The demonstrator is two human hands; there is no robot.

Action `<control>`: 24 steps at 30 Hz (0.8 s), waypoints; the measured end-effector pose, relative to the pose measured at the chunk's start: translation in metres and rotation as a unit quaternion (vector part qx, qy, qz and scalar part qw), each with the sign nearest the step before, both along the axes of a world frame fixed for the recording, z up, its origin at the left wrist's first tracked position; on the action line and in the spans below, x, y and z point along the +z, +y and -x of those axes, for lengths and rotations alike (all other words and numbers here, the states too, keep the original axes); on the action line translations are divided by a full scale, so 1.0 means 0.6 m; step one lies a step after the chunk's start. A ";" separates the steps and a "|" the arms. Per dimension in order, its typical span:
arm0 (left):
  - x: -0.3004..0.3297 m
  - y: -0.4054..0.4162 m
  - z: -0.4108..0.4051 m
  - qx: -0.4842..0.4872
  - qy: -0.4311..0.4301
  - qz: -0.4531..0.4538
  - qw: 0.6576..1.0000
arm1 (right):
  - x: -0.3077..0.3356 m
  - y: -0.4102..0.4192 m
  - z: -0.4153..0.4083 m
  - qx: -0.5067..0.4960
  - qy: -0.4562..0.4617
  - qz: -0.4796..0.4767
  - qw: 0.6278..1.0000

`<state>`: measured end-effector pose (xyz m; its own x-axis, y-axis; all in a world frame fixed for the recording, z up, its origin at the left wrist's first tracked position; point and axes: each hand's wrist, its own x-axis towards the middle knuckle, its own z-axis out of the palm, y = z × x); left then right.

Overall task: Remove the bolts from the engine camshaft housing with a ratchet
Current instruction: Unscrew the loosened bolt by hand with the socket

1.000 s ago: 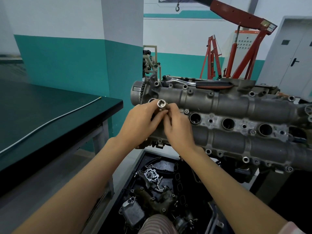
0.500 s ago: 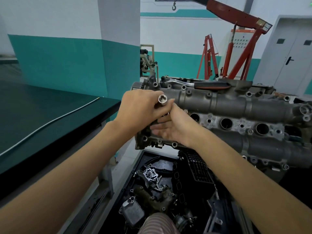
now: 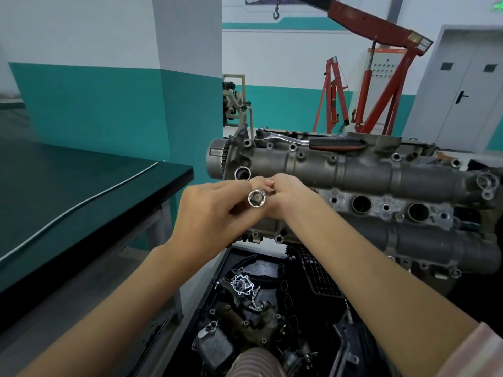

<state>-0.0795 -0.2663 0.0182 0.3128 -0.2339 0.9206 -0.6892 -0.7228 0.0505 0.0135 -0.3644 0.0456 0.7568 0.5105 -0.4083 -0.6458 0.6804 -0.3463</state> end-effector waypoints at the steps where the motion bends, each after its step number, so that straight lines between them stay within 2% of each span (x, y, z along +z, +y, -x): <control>1: -0.006 0.008 0.001 -0.012 0.040 0.002 0.999 | 0.000 0.000 0.004 -0.012 0.009 -0.017 1.000; 4: -0.024 0.041 -0.007 0.001 0.179 0.025 0.983 | 0.005 -0.002 0.022 0.009 0.005 -0.026 1.000; 6: -0.028 0.052 -0.018 0.011 0.283 0.116 0.952 | 0.011 -0.008 0.032 0.044 -0.002 -0.030 0.999; 7: -0.024 0.053 -0.025 0.000 0.338 0.190 0.922 | 0.015 -0.012 0.038 0.053 -0.007 -0.033 0.998; 8: -0.017 0.052 -0.031 -0.025 0.394 0.276 0.877 | 0.018 -0.017 0.042 0.058 -0.016 -0.031 0.998; 10: 0.007 0.049 -0.042 -0.092 0.503 0.404 0.759 | 0.021 -0.025 0.044 0.071 -0.030 -0.017 0.997; 12: 0.036 0.042 -0.045 -0.139 0.596 0.426 0.667 | 0.023 -0.032 0.052 0.090 -0.047 0.003 0.995; 13: 0.046 0.035 -0.046 -0.149 0.630 0.415 0.639 | 0.027 -0.034 0.056 0.097 -0.064 0.008 0.993; 16: 0.060 0.004 -0.058 -0.162 0.664 0.407 0.605 | 0.053 -0.040 0.059 0.101 -0.109 0.021 0.989; 20: 0.081 -0.031 -0.074 -0.221 0.620 0.473 0.585 | 0.069 -0.064 0.063 0.140 -0.122 0.022 0.982; 24: 0.077 -0.046 -0.085 -0.215 0.605 0.517 0.566 | 0.045 -0.084 0.070 0.146 -0.111 0.040 0.982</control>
